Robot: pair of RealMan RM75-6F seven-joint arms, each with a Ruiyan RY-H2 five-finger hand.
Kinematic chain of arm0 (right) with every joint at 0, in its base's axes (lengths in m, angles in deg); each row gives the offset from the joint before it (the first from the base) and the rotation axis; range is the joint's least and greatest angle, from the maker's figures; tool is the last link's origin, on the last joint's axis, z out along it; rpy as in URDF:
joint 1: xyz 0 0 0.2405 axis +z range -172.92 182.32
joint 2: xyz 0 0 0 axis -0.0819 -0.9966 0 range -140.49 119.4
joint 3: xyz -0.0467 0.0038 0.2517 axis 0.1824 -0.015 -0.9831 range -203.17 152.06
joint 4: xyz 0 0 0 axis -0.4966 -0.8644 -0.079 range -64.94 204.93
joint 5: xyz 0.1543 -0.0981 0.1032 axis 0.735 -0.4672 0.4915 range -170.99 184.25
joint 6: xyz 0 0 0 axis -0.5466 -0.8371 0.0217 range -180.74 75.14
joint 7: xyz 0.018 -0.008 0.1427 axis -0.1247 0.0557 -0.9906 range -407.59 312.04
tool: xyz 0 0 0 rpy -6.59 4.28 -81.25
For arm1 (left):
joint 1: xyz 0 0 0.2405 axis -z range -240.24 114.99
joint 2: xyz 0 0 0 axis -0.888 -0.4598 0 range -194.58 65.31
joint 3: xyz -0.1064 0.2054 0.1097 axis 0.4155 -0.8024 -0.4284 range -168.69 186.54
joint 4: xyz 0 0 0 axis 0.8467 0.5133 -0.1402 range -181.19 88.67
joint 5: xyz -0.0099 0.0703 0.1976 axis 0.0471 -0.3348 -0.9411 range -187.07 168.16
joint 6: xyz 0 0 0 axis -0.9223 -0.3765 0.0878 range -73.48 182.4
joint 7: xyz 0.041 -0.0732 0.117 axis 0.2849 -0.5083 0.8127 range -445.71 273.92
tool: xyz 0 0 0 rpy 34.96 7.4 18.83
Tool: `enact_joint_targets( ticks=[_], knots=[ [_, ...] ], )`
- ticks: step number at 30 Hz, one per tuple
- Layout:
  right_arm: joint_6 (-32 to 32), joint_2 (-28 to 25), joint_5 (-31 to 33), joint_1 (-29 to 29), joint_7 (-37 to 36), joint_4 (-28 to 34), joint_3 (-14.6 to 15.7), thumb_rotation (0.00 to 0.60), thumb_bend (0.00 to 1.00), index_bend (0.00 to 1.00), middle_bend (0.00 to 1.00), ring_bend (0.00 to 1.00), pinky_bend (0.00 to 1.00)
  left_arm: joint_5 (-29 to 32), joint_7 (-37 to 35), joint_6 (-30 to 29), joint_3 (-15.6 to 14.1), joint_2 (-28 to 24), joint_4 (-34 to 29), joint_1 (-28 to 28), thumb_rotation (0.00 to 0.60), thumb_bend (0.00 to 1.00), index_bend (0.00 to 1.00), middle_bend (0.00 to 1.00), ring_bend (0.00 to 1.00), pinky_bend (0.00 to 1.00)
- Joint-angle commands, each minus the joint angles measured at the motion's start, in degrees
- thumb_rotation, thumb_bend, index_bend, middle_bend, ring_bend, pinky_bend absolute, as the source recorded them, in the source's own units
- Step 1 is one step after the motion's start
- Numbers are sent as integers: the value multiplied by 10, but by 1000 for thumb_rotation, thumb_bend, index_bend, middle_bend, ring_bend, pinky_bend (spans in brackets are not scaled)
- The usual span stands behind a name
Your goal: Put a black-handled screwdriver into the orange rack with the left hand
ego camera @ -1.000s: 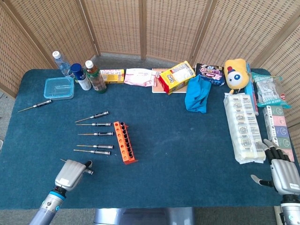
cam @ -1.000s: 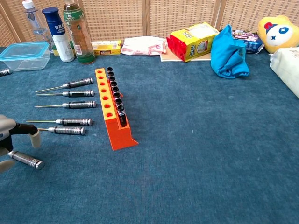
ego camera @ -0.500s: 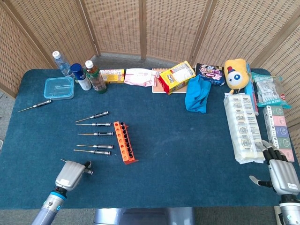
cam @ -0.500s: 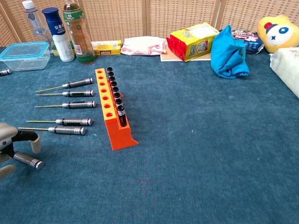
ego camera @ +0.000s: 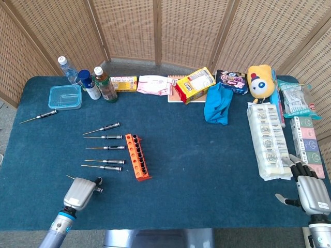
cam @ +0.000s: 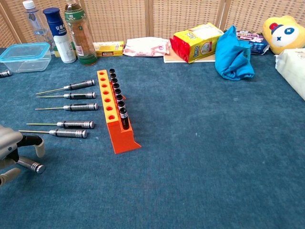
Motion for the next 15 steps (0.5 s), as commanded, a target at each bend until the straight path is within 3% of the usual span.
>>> enact_joint_targets(
  ticks=[1,15],
  knots=[
    [0,-1,0,0,-1,0,0,600,123,128,60,108,138,1,1,-1,0,2,1,0,600,369,385,1000,1000,1000],
    [7,-7,-5,2,-15,4,4,600,123,128,60,108,138,7,12,-5,-4,12,6,0,600,372,388,1000,1000,1000]
  ],
)
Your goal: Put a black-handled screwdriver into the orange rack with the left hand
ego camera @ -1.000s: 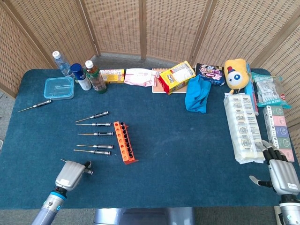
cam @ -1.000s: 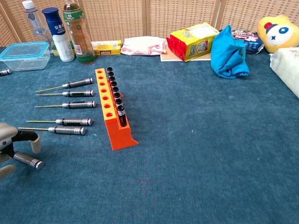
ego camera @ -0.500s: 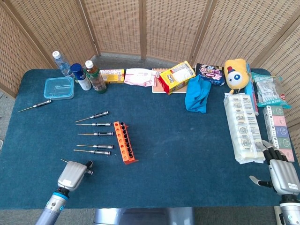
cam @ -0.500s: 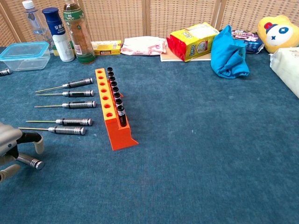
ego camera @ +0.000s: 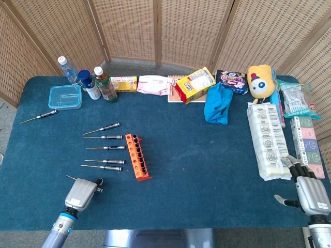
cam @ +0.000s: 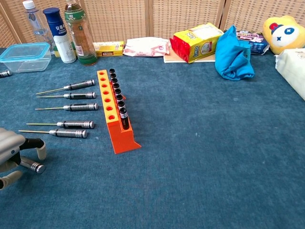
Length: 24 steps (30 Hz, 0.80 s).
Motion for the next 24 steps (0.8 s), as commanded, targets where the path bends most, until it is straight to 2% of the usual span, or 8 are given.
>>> enact_joint_targets(
  ticks=[1,9,21,24],
  knots=[
    [0,-1,1,0,-1,0,0,600,123,128,60,108,138,0,3,-2,0,1,1,0,600,372,396,1000,1000,1000],
    [0,-3,0,0,-6,0,0,600,123,128,60,108,137,3,11,-4,-1,6,3,0,600,382,491,1000,1000,1000],
    [0,-3,1,0,-8,-1,0,600,124,128,60,109,138,5,33,-9,-4,15,12,0,600,391,498,1000,1000,1000],
    [0,-4,1,0,-9,-1,0,600,124,128,60,109,138,6,35,-11,-4,16,13,0,600,395,541,1000,1000,1000]
  ],
)
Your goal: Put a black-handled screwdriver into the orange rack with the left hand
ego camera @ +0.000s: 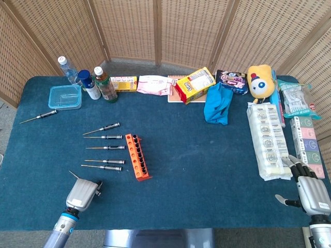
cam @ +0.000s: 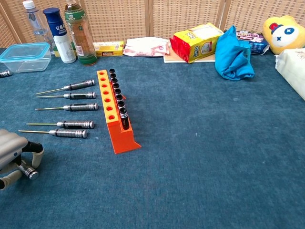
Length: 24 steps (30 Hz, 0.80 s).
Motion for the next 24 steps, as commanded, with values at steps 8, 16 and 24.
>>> enact_joint_targets(
  ticks=[8,16,24],
  knots=[
    [0,-1,-1,0,-3,-1,0,600,124,128,60,109,138,-3,1,-5,-1,-1,1,0,600,402,647,1000,1000,1000],
    [1,0,-1,1,-3,-1,1,600,123,128,60,109,138,-8,-8,-12,0,-8,-8,0,600,402,647,1000,1000,1000],
    [3,0,-1,2,-2,-1,2,600,123,128,60,110,138,-35,-36,-41,1,-47,-65,-2,600,403,647,1000,1000,1000]
  ],
)
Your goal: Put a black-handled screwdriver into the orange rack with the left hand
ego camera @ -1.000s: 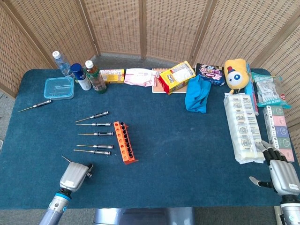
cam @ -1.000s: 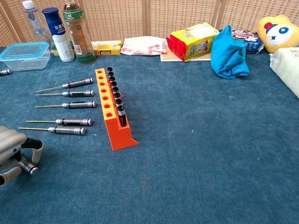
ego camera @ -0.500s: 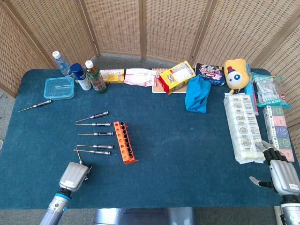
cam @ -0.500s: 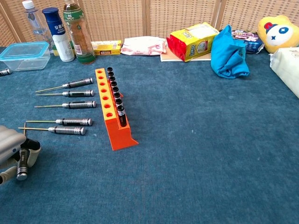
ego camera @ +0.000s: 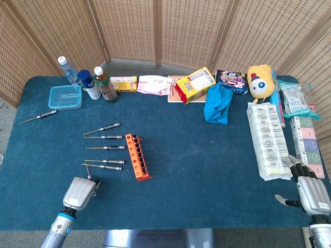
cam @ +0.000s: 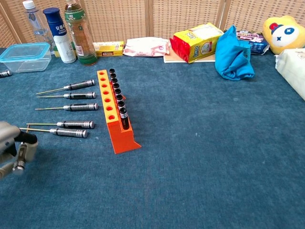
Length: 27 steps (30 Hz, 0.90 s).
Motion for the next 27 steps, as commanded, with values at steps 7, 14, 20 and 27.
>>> enact_joint_targets(
  ticks=[7,14,20,27],
  knots=[
    [2,1,1,1,2,1,1,600,123,128,61,110,138,-33,-33,-36,2,-62,-79,-4,600,403,647,1000,1000,1000],
    [4,2,2,2,5,0,1,600,124,128,60,111,138,-42,-62,-47,7,-96,-114,-6,600,403,647,1000,1000,1000],
    [5,3,4,2,6,1,1,600,123,128,60,111,138,-50,-93,-56,11,-128,-145,-7,600,403,646,1000,1000,1000],
    [8,5,5,4,9,0,2,600,123,128,60,111,138,-60,-149,-64,16,-174,-189,-7,600,403,647,1000,1000,1000]
  ],
)
